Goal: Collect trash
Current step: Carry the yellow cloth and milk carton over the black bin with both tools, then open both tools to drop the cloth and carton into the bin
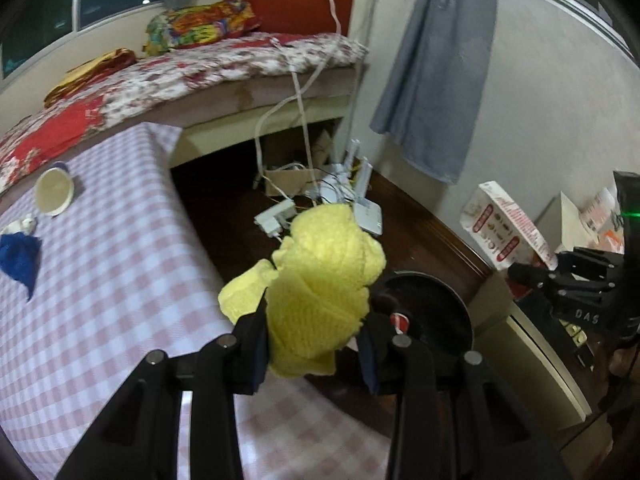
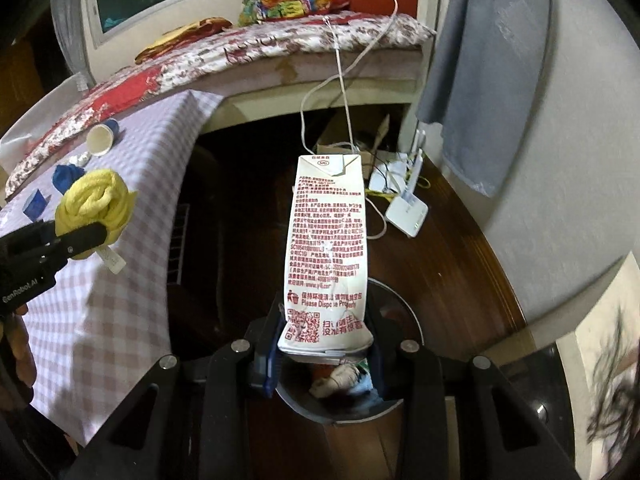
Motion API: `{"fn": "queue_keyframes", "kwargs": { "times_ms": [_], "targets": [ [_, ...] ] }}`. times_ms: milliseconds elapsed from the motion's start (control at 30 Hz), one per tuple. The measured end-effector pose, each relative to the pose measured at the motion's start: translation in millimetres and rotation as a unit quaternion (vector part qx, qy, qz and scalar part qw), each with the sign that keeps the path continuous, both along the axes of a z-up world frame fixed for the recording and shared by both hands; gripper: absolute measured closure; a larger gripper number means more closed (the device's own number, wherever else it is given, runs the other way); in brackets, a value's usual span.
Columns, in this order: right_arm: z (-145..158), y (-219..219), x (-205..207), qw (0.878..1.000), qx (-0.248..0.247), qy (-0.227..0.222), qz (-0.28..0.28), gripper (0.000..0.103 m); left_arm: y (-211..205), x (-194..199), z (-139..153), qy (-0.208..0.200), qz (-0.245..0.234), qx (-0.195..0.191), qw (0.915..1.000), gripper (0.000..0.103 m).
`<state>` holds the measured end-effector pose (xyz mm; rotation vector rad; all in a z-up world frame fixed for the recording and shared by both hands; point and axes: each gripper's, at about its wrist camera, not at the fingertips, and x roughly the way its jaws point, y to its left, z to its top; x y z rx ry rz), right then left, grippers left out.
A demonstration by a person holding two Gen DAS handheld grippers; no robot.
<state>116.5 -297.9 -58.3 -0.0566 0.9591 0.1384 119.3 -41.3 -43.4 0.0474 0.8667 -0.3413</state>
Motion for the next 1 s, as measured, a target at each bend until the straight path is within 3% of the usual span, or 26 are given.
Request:
{"fn": "queue_keyframes", "kwargs": {
  "times_ms": [500,1000],
  "targets": [
    [-48,-38,-18,0.999,-0.009,0.046,-0.005,0.066,-81,-2,-45,0.073,-0.081,0.021,0.9938,0.065],
    [-114,-65,-15,0.994,0.008,0.112,0.008,0.066,-132,18,-118,0.185,-0.101,0.051,0.9763,0.065]
  ]
}}
